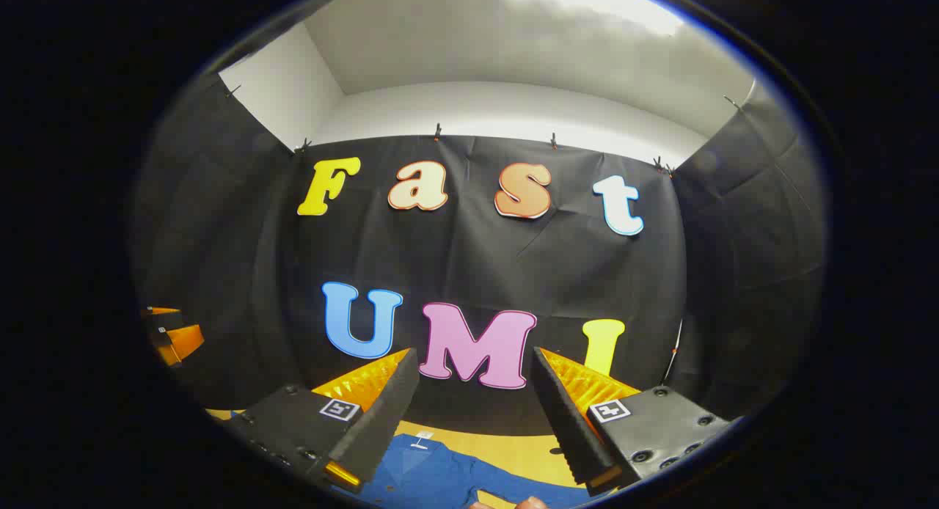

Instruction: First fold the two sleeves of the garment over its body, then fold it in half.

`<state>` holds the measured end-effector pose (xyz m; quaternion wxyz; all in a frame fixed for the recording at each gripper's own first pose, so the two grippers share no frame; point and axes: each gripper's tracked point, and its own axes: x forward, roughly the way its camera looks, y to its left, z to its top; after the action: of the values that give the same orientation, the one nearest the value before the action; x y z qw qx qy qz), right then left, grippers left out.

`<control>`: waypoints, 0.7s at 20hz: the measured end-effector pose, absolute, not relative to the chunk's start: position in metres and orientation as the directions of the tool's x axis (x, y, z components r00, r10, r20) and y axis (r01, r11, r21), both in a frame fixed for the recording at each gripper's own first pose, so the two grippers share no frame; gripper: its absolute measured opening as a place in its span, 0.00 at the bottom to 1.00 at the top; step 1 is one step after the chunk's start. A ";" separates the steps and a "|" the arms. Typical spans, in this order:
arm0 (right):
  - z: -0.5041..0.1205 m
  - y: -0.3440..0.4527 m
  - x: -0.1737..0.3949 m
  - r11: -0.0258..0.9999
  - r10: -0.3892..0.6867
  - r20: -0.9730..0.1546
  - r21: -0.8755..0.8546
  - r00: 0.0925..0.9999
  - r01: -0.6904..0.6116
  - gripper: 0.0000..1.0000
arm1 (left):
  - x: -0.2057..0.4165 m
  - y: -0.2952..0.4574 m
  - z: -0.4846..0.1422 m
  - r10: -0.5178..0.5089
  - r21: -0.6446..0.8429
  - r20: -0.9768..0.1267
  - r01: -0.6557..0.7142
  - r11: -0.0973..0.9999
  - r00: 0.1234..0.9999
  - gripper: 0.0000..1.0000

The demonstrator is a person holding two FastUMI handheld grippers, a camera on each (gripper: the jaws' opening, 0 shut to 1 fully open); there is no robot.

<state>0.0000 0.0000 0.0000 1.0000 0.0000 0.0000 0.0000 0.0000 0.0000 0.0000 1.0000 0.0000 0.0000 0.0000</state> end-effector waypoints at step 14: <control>-0.019 -0.014 -0.018 1.000 0.014 -0.039 0.021 0.999 -0.013 0.97 | -0.048 0.001 -0.017 0.082 0.018 -0.055 -0.081 0.997 0.995 0.80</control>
<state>-0.0184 -0.0145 -0.0188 0.9997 0.0106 0.0195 0.0068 -0.0483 0.0013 -0.0171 0.9987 0.0081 0.0281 0.0409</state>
